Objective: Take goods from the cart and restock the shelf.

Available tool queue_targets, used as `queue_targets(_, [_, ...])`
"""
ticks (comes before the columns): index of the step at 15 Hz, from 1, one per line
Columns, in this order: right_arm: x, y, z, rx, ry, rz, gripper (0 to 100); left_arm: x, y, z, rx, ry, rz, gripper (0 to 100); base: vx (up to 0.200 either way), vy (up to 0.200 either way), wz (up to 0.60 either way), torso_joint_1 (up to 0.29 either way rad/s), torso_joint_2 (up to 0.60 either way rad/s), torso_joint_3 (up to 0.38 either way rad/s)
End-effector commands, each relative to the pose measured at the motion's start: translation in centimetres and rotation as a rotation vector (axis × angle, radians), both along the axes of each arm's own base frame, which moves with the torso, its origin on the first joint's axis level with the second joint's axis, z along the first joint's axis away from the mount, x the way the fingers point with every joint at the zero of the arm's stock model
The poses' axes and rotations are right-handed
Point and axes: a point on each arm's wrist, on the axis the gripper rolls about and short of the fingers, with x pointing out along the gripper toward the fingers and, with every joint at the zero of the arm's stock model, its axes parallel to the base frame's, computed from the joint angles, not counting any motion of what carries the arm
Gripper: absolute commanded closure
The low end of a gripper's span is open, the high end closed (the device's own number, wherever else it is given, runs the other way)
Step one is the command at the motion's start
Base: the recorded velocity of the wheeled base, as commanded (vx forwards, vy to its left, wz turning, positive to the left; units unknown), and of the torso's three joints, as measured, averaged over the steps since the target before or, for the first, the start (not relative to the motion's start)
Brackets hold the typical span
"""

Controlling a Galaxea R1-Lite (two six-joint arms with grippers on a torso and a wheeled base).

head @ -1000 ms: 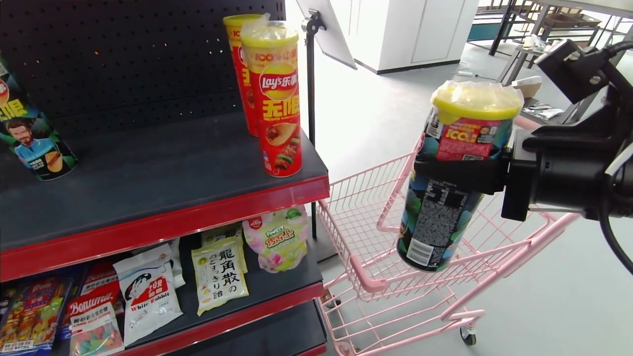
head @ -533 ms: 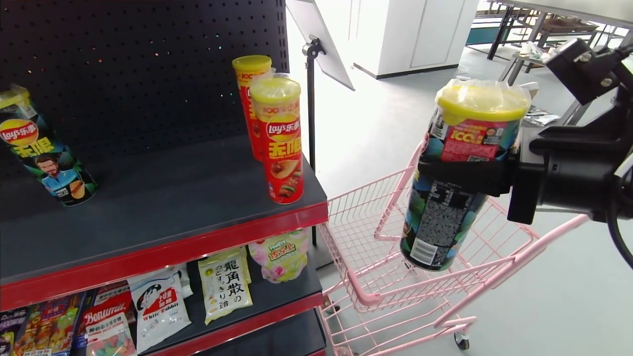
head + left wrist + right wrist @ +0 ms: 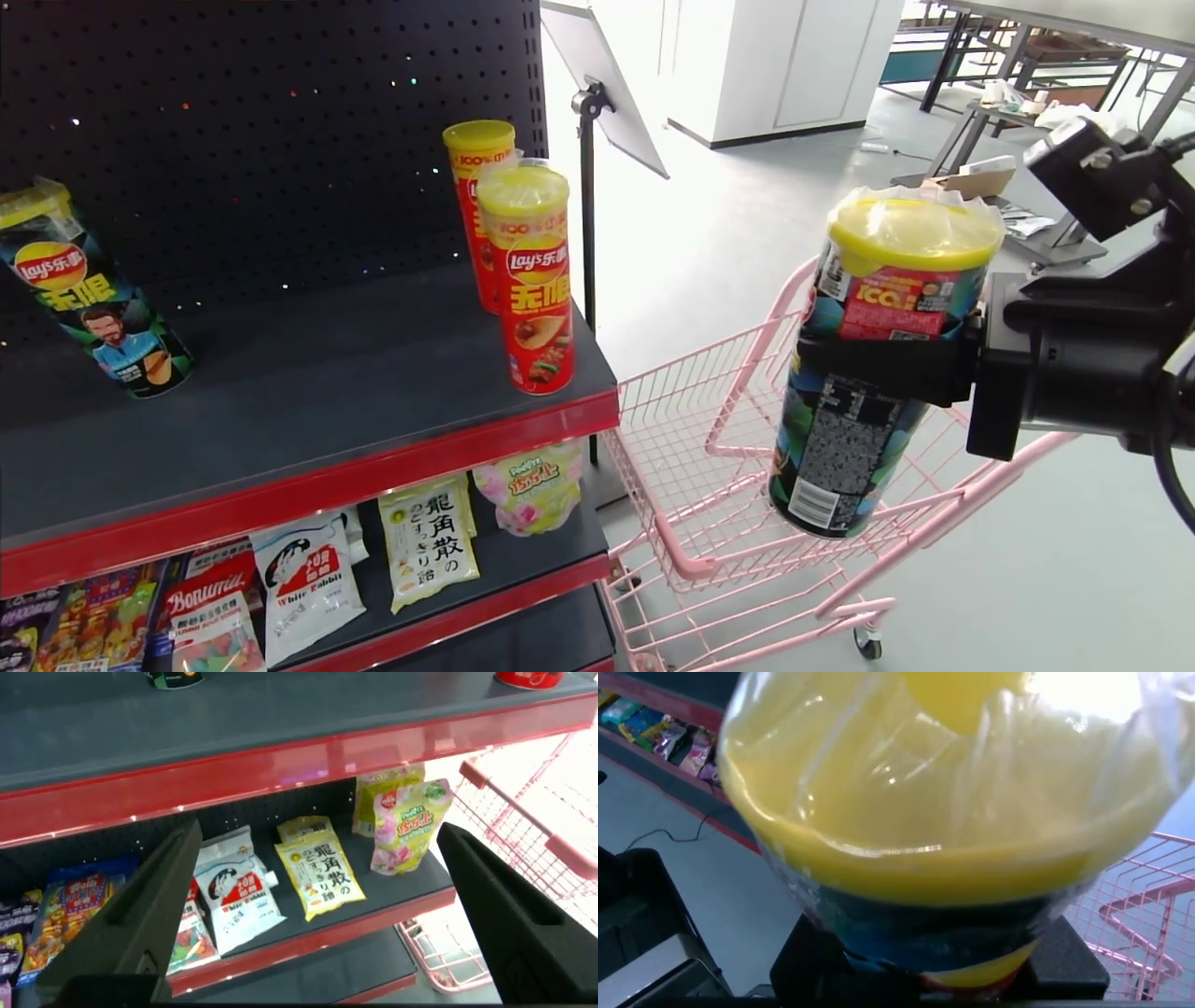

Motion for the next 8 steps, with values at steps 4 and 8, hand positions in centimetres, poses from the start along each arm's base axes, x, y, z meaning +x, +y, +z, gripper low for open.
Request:
queue_targets(4, [-0.16,-0.09,0.04,0.002,-0.004,-0.003,100,0.01,0.0,0.0,0.0,0.001,0.001,0,-0.15,0.0,0.0,0.003,0.0,-0.002])
queue_targets(8, [-0.29,-0.23,-0.16,-0.006,-0.002,-0.024,100,0.01,0.0,0.0,0.0,0.001,0.001,0,0.0,0.0,0.3,-0.005,0.0,0.002])
